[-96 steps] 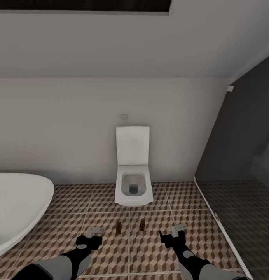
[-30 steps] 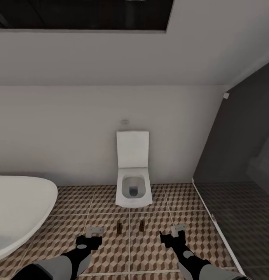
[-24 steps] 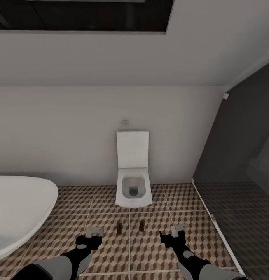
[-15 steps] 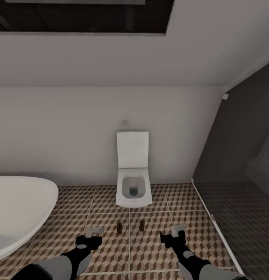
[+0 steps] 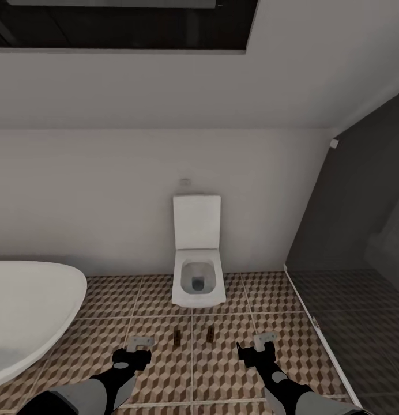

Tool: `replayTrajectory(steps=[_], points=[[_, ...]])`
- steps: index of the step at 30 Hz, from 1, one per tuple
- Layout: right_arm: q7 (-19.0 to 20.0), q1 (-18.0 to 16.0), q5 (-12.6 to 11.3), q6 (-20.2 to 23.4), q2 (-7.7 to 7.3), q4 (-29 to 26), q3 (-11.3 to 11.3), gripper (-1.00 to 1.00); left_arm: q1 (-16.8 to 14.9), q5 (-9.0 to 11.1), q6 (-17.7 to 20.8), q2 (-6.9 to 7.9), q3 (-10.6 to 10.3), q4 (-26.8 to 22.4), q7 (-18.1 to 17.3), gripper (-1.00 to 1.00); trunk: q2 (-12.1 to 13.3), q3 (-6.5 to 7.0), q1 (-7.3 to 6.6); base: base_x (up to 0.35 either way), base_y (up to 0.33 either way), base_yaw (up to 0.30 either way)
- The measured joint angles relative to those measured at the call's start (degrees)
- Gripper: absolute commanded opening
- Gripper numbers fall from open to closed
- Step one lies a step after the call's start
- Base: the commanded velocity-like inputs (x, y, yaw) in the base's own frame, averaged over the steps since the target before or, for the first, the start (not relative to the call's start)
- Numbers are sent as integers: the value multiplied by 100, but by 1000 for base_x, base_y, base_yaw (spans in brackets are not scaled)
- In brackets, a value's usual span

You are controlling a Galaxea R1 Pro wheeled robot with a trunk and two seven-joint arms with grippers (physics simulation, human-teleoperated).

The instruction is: Take the four mousetraps from the cabinet in the bathroom and place them on the bathroom floor. Make sure all four end up on the same floor surface, and ensure that at least two of them are either under or directly next to the same bathroom sink.

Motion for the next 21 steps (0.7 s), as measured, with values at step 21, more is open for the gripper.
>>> replayTrajectory(steps=[21], points=[[-2,0,0,0,1,0,0,100,0,-1,0,-3,0,10,0,100,0,0,0,0,0,0]])
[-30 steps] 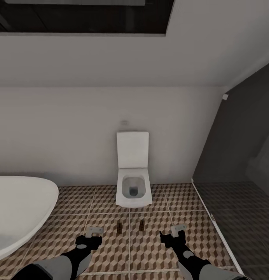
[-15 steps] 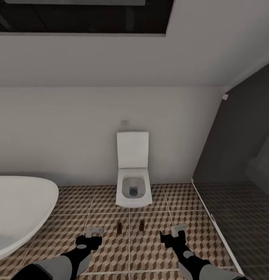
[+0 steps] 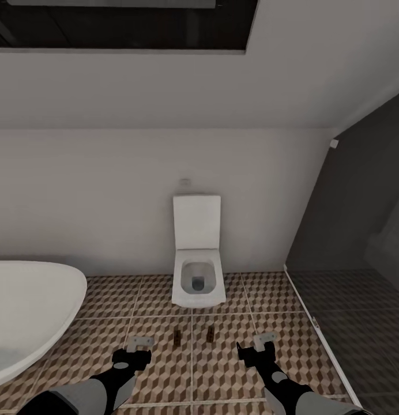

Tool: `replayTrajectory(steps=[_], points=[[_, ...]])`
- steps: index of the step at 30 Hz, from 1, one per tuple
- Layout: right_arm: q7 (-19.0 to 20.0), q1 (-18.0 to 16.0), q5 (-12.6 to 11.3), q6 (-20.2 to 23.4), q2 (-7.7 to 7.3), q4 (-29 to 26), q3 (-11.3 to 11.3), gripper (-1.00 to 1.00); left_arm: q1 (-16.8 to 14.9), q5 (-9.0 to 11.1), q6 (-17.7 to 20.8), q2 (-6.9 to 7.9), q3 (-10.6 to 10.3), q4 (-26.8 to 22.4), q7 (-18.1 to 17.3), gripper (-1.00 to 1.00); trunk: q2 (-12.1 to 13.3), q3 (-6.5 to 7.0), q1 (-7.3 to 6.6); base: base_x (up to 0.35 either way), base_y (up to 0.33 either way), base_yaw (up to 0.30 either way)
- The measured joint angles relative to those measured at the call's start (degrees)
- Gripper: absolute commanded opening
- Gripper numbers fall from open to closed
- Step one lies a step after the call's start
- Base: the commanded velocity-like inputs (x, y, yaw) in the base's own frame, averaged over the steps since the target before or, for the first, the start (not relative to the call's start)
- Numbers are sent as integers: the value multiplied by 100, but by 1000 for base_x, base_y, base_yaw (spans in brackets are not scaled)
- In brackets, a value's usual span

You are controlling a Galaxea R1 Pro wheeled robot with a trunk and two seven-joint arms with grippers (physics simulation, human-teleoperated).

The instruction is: Take the four mousetraps from the cabinet in the bathroom and place them on the bathroom floor. Make sure all four end up on the same floor surface, and ensure that at least two of them are either under or directly next to the same bathroom sink.

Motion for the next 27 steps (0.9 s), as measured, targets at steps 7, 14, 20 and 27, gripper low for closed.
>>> replayTrajectory(steps=[7,14,20,27], points=[[-1,0,0,0,-1,0,1,100,0,1,-1,-4,6,38,1,100,0,0,0,0,0,0],[-1,0,0,0,-2,0,0,100,12,7,-7,10,8,70,1,100,0,0,0,0,0,0],[0,0,0,0,1,0,0,100,26,13,-9,78,11,81,-2,100,0,0,0,0,0,0],[-1,0,0,0,0,0,0,100,99,22,-9,173,16,95,-163,100,0,0,0,0,0,0]])
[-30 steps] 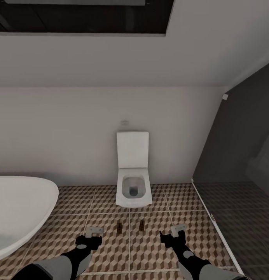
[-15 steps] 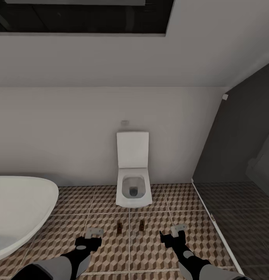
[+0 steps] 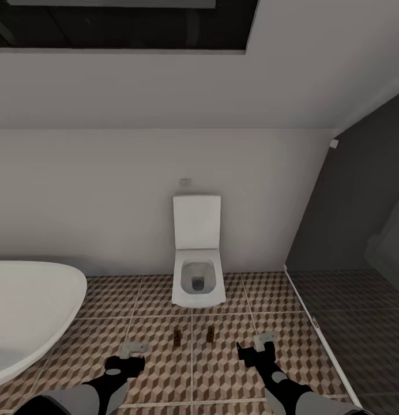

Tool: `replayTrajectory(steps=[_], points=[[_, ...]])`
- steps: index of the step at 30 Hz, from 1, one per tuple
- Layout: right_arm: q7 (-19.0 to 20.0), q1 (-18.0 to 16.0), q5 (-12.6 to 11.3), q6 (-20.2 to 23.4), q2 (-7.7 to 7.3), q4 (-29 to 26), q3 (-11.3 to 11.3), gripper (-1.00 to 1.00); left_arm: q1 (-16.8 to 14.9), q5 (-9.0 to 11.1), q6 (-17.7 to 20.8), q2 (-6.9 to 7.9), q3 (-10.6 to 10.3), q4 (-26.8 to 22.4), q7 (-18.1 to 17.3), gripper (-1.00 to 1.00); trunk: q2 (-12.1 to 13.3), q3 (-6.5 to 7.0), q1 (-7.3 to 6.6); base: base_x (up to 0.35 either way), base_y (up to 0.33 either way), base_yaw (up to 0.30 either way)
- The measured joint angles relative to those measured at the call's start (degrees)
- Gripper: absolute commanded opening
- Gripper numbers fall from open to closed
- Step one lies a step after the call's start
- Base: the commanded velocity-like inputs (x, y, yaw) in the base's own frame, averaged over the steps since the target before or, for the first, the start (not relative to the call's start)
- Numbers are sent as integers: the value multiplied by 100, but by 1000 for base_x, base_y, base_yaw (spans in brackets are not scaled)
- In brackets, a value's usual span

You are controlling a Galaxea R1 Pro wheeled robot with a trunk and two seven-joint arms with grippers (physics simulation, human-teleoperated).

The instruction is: Take the four mousetraps from the cabinet in the bathroom and place them on the bathroom floor. Make sure all four end up on the same floor surface, and ensure that at least two of them are either under or directly next to the same bathroom sink.

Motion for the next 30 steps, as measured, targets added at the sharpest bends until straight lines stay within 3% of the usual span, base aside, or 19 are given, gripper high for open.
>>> replayTrajectory(steps=[6,17,30], points=[[7,0,0,0,-1,0,2,100,168,5,6,25,1,8,-219,100,0,0,0,0,0,0],[21,8,-5,0,50,-1,2,100,352,6,16,34,4,6,-277,100,0,0,0,0,0,0],[37,10,-9,0,333,2,0,100,374,6,18,25,9,2,-277,100,0,0,0,0,0,0]])
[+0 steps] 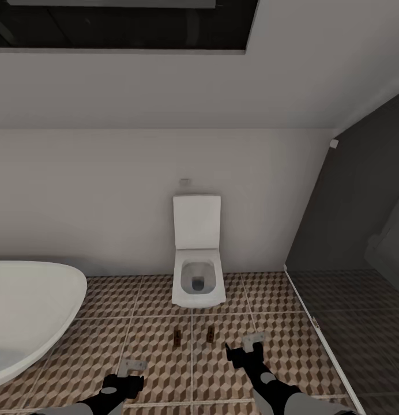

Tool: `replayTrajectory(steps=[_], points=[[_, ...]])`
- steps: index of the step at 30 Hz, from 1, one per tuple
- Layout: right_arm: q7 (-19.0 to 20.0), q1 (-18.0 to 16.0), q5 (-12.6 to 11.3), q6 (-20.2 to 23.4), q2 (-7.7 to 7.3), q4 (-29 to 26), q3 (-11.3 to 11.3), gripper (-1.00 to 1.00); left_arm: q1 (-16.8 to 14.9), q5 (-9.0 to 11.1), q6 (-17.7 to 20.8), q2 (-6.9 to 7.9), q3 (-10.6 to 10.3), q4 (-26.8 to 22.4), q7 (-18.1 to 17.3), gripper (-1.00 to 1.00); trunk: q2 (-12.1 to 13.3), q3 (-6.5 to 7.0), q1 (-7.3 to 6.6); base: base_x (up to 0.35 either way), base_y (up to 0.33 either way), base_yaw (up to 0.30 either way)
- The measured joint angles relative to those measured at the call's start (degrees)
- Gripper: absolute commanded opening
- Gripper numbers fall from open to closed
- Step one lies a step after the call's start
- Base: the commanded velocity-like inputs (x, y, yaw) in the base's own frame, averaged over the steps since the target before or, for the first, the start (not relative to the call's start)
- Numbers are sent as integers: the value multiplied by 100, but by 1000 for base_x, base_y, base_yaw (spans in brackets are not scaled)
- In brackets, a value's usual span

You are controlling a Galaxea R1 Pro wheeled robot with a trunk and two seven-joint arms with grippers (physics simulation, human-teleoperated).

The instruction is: Take the four mousetraps from the cabinet in the bathroom and place them on the bathroom floor. Make sure all four end up on the same floor surface, and ensure that at least two of them are either under or directly next to the same bathroom sink.

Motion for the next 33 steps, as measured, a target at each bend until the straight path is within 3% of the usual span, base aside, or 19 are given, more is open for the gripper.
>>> replayTrajectory(steps=[8,11,14,19,24,33], points=[[-36,61,-3,159,-68,9,-13,100,1,0,0,1,0,0,8,100,0,0,0,0,0,0],[-39,128,-14,258,-191,10,-19,100,1,2,0,7,0,0,26,100,0,0,0,0,0,0],[-17,234,-105,313,-434,7,-25,100,1,6,-3,46,6,0,42,100,0,0,0,0,0,0],[-3,323,-477,345,-600,8,-29,100,1,8,-7,118,9,0,47,100,0,0,0,0,0,0],[1,387,-870,354,-656,13,-28,100,0,9,-10,135,3,4,47,100,0,0,0,0,0,0],[-28,400,-967,361,-671,13,-25,100,0,9,-5,138,3,5,47,100,0,0,0,0,0,0]])
